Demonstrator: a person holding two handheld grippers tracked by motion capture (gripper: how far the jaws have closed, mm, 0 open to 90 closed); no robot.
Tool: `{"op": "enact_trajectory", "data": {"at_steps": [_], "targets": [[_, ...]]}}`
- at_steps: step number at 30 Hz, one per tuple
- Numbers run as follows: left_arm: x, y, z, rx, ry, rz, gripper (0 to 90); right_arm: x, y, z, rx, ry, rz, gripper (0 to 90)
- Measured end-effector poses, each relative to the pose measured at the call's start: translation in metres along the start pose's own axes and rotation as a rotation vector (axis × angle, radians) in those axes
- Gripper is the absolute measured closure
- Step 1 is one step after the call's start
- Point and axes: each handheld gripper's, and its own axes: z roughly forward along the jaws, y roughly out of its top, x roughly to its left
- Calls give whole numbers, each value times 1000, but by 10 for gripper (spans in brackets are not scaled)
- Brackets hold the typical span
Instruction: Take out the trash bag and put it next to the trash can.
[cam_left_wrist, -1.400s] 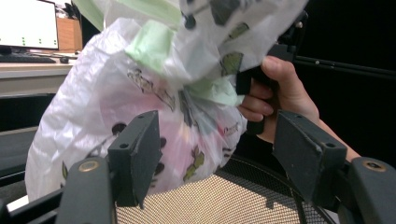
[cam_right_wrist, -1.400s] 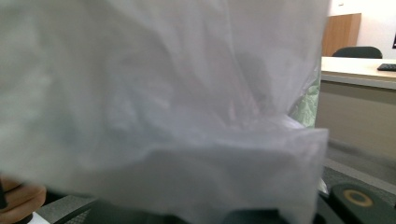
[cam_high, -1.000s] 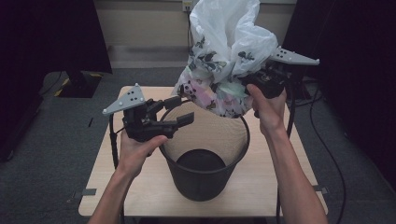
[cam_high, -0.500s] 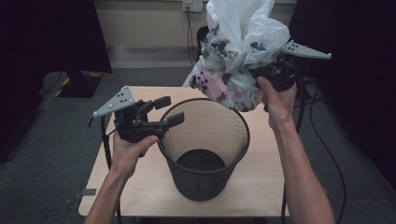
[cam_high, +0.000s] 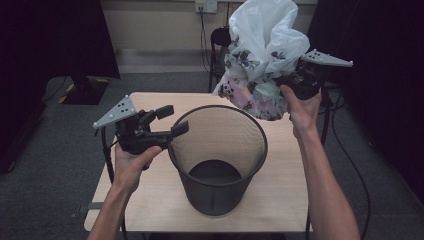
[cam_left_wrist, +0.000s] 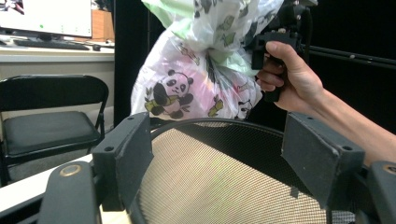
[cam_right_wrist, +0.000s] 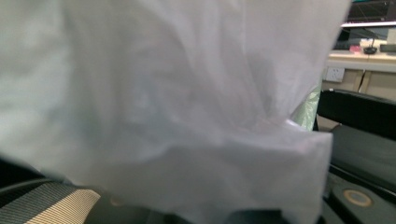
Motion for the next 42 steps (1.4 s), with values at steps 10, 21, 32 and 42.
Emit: {"op": "enact_trajectory", "data": {"at_steps": [10,21,32,42], "targets": [[16,-16,-12,15,34,-38,234,-12,-33,8,58,-33,11,861],[27,-23,-26,41,82,-55,185,-23,-79,11,131,-52,40,861],[42,-45,-52,61,167,-84,158,-44,-155,1,244,-109,82,861],[47,-90,-59,212,245,-83,153,-36,-203,1,355,-129,5,856]]}}
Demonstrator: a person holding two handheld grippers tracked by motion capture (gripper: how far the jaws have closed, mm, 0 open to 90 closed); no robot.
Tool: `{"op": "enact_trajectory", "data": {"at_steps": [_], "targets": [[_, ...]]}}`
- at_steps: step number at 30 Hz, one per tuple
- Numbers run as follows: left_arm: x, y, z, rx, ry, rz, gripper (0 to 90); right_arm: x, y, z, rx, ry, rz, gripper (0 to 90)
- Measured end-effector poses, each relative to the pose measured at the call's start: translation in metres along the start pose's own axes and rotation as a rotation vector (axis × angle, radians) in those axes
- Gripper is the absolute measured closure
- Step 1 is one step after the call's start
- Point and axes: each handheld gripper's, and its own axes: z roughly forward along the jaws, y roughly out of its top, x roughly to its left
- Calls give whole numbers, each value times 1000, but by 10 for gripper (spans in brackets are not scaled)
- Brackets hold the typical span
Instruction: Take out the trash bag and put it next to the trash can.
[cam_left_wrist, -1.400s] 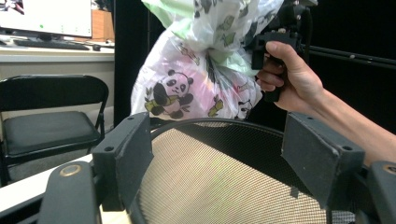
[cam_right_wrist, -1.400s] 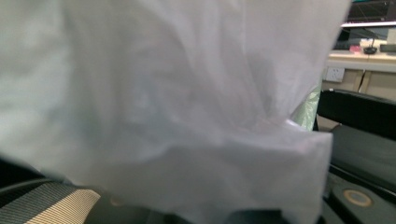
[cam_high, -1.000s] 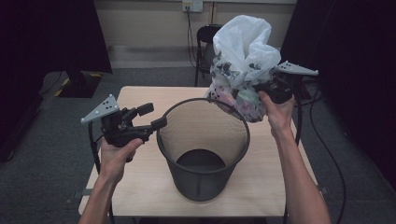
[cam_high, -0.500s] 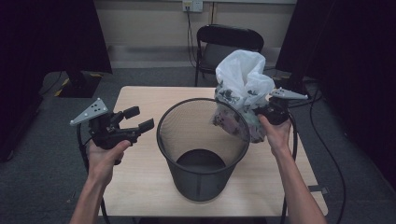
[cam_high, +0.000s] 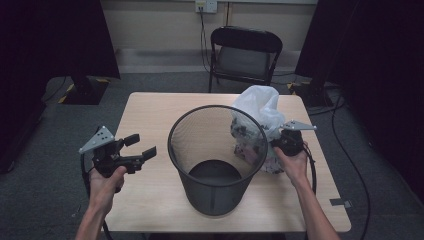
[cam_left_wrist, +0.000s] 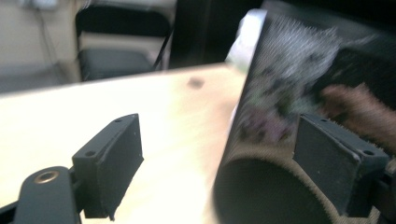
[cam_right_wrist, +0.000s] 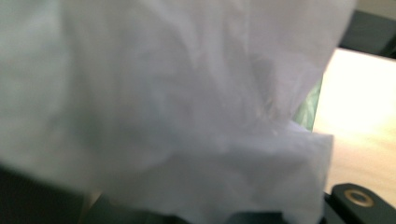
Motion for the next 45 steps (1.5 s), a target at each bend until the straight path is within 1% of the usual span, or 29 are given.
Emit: {"op": "enact_trajectory", "data": {"at_steps": [2,3,5,7,8,9,11,12,13,14,16,17,18,19,22,24,25,26,27,28,29,30,31,32,33,35,41,43,45], "targets": [[1,-10,2,41,-6,19,153,2,-9,0,-9,15,16,856],[2,-14,4,59,-5,15,153,3,-12,0,-11,21,20,856],[2,-20,7,89,12,20,153,6,-18,2,-9,22,21,855],[2,-23,9,101,15,23,153,8,-21,4,-10,18,30,855],[1,-29,12,123,15,29,153,9,-22,6,-11,17,30,855],[0,-33,14,131,34,34,154,9,-22,8,-10,17,31,856],[0,-37,16,140,44,38,154,10,-22,11,-11,15,35,855],[1,-46,20,158,43,31,153,11,-20,18,-14,18,44,856],[1,-46,20,158,43,31,154,11,-20,18,-14,18,44,856],[2,-57,25,180,67,17,154,11,-17,25,-20,26,55,856],[5,-68,29,214,71,10,155,14,-13,33,-28,29,54,855],[5,-68,29,214,71,10,156,15,-11,37,-28,34,56,855],[6,-78,32,232,94,13,156,16,-9,40,-31,35,57,855],[7,-81,33,243,100,13,156,17,-7,43,-32,35,58,855],[5,-94,37,264,122,12,156,17,-2,50,-30,34,72,855],[5,-104,41,267,114,-13,156,17,0,54,-28,36,78,854],[5,-104,41,267,114,-13,161,17,1,55,-31,44,89,853],[1,-112,49,328,188,67,159,17,2,55,-37,43,96,852],[0,-116,51,338,193,67,155,18,3,55,-55,38,100,850],[1,-118,54,345,173,67,158,18,3,55,-68,48,110,846],[1,-118,54,345,173,67,158,18,4,55,-81,53,119,843],[-2,-123,59,384,196,111,157,18,5,54,-94,51,120,840],[-2,-123,59,384,196,111,156,18,6,53,-103,46,127,838],[-4,-129,63,405,185,119,157,17,7,53,-108,50,132,835],[-5,-130,65,417,193,129,161,17,9,52,-111,64,138,831],[-4,-133,68,433,198,126,155,17,11,52,-104,74,141,820],[-2,-136,70,413,219,117,146,17,12,47,-80,102,140,703],[-2,-136,70,417,231,104,116,18,12,45,-83,98,149,611],[-2,-136,70,419,234,104,111,20,14,41,-78,93,152,497]]}}
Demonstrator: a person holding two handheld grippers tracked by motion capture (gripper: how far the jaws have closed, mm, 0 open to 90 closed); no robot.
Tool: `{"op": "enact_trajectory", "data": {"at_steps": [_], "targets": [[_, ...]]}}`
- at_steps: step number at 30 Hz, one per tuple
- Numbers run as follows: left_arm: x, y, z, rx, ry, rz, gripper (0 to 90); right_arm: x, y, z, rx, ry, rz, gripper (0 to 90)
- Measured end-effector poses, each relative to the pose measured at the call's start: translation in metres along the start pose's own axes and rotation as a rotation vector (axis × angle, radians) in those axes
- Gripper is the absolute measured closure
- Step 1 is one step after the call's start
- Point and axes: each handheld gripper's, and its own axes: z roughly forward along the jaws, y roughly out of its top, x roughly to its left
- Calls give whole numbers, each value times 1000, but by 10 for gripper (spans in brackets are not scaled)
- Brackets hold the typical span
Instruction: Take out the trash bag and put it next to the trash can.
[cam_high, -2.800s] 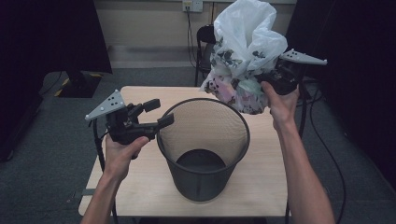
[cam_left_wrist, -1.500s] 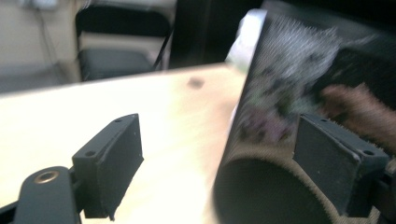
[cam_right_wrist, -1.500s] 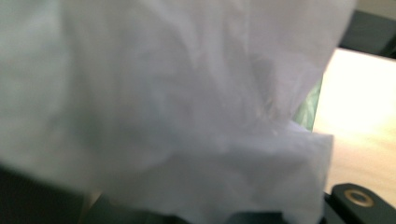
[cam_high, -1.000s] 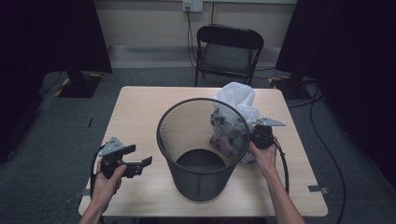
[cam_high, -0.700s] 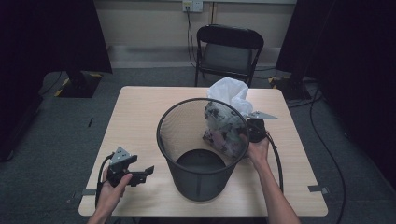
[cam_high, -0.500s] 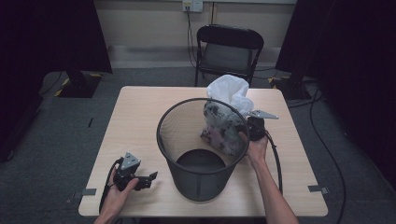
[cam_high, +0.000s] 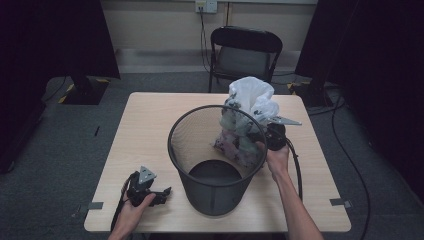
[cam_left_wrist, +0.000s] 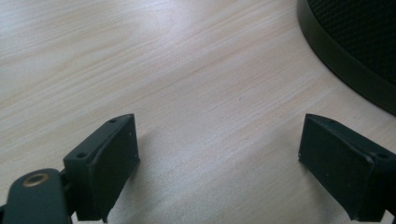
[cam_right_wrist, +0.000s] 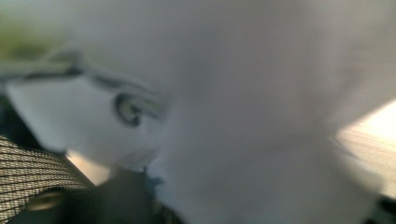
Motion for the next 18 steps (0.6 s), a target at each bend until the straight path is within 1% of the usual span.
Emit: {"op": "enact_trajectory", "data": {"at_steps": [2,3,5,6,7,9,10,11,12,14,17,18], "targets": [[0,0,0,0,0,0,110,1,2,-3,0,10,5,359],[0,0,0,0,0,0,110,2,3,-5,0,5,10,305],[0,0,0,0,0,0,110,3,4,-8,5,10,22,241],[0,0,0,0,0,0,110,3,4,-8,5,10,22,241],[0,0,0,0,0,0,110,2,5,-13,4,0,29,200],[0,0,0,0,0,0,110,-1,5,-18,12,-3,51,199],[0,0,0,0,0,0,110,-1,5,-18,12,-3,51,199],[0,0,0,0,0,0,110,-3,5,-23,-4,-7,74,176],[0,0,0,0,-1,-2,110,-5,4,-25,-5,-3,80,175],[0,0,0,1,-1,0,110,-5,4,-30,-6,-15,77,165],[0,0,0,1,-1,0,110,-8,4,-40,-23,-26,90,156],[0,0,0,1,-1,0,110,-8,4,-40,-23,-26,90,156]]}}
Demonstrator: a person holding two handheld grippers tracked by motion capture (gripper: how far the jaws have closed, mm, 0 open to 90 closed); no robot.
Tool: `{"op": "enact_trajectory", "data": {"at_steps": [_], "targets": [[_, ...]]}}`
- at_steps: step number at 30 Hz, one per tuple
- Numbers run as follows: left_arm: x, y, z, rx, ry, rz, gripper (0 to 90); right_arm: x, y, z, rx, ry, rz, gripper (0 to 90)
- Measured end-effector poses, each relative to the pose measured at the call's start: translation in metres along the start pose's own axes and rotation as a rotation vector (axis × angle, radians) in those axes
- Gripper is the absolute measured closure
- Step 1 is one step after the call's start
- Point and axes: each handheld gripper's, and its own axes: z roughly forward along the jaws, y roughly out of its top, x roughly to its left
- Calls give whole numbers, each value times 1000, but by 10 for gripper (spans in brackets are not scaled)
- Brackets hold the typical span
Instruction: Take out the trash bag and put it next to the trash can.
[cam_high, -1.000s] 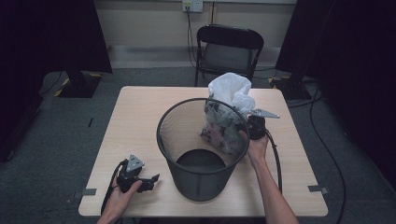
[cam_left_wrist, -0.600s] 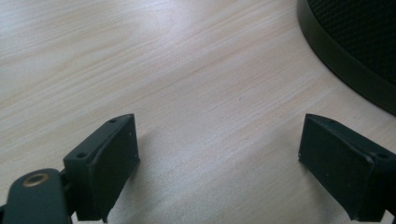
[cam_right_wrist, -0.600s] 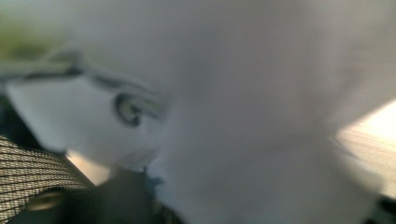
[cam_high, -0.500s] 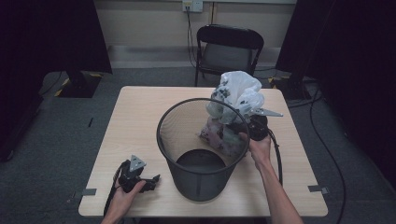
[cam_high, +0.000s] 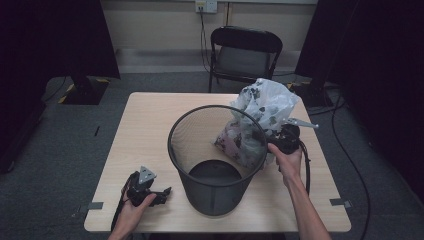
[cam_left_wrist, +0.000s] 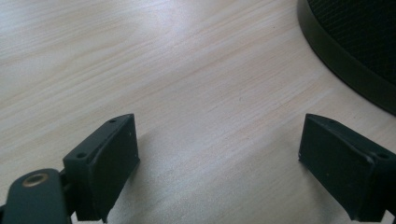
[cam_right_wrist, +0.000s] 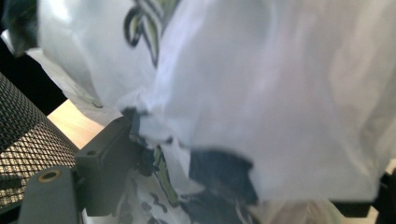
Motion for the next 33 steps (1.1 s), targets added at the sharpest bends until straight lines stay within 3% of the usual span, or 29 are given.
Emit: {"op": "enact_trajectory", "data": {"at_steps": [2,5,7,11,16,17,20,22,23,24,25,33], "targets": [[0,0,0,0,0,-1,110,-6,2,-8,-17,-37,10,157],[0,0,0,0,-2,-2,110,-10,3,-11,-17,-29,22,245],[0,0,0,0,-2,-2,110,-8,5,-9,-9,-8,-4,550],[0,0,0,0,0,1,110,3,11,3,24,21,-47,860],[0,0,0,-1,-2,0,110,22,23,18,-30,60,-72,894],[0,0,0,-3,-2,-2,110,28,27,23,-51,66,-77,874],[0,0,0,-3,-2,-1,110,30,25,33,26,12,-100,519],[0,0,0,-3,-3,-2,110,27,22,30,30,3,-83,333],[0,0,0,-3,-4,-2,110,25,22,26,25,0,-74,269],[0,0,0,-3,-4,-2,110,25,22,26,25,0,-74,269],[0,0,0,-3,-4,-2,110,22,22,18,26,-18,-63,177],[0,0,0,-3,-4,-2,110,7,25,-17,-9,-64,-49,150]]}}
